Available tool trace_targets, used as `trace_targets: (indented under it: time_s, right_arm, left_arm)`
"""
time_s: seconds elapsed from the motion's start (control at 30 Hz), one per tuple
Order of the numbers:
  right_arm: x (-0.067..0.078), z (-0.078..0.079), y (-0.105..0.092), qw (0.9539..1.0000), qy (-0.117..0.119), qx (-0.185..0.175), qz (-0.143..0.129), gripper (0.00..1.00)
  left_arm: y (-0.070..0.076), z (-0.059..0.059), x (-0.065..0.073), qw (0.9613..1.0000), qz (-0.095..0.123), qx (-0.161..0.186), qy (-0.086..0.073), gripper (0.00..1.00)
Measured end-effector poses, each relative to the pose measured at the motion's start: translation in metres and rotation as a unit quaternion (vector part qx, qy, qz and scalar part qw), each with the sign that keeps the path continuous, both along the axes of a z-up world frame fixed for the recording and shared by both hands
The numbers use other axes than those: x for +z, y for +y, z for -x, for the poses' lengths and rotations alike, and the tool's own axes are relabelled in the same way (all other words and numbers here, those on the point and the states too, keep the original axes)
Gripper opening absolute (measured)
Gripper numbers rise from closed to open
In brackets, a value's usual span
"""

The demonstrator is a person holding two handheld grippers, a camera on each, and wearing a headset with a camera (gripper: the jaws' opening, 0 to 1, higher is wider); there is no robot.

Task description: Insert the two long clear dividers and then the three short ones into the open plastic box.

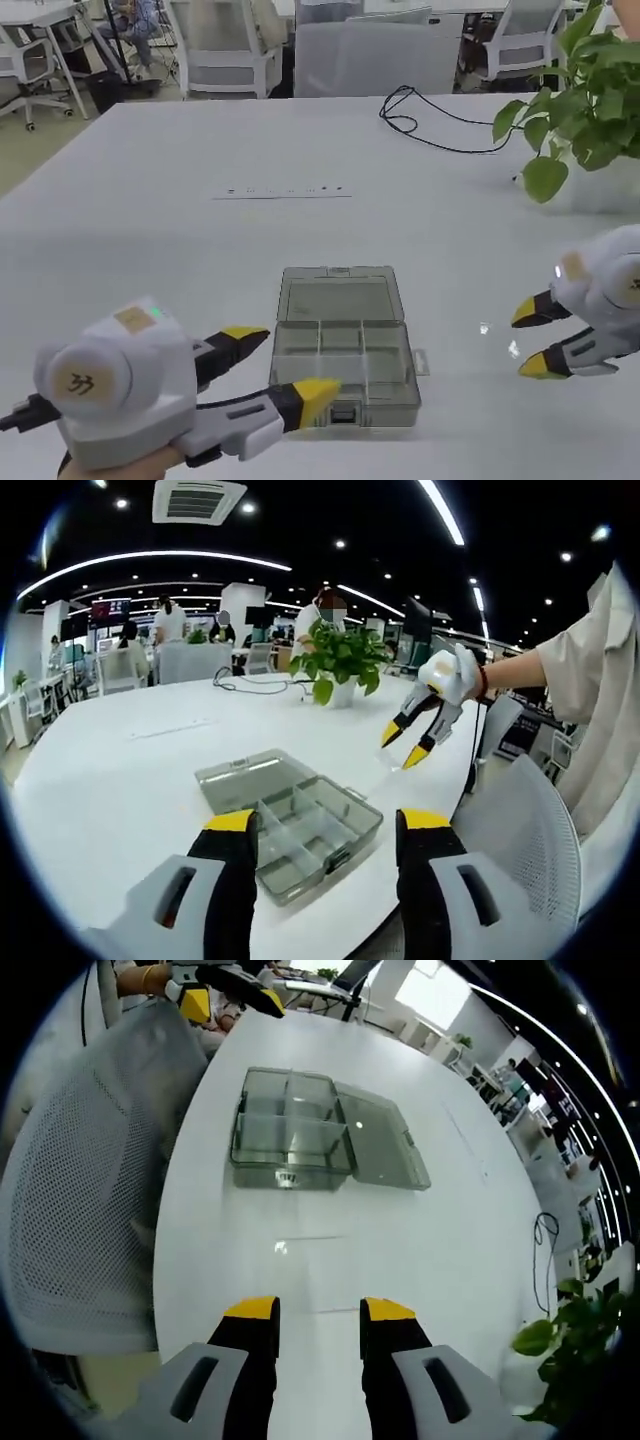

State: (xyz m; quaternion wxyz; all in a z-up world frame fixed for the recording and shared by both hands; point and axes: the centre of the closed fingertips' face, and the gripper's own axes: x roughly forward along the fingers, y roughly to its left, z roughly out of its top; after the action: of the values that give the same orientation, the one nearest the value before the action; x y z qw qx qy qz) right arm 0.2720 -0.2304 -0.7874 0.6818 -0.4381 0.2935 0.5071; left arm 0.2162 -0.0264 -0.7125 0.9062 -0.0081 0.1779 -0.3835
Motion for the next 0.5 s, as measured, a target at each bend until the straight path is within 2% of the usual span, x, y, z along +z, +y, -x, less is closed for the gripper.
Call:
trace_targets:
  time_s: [0.2,0.33,0.5]
  right_arm:
    - [0.014,0.002,0.027,0.9992,-0.026,0.025,-0.015,0.32]
    - [0.023,-0.003,0.041,0.9979,-0.046,0.035,-0.030,0.32]
    - [0.034,0.000,0.060,0.9958,-0.062,0.051,-0.044,0.32]
  left_arm:
    - [-0.006,-0.002,0.004,0.9988,0.043,0.006,0.021,0.45]
    - [-0.010,-0.003,0.005,0.9967,0.071,0.009,0.038,0.41]
    - [-0.014,-0.001,0.007,0.9934,0.101,0.008,0.055,0.37]
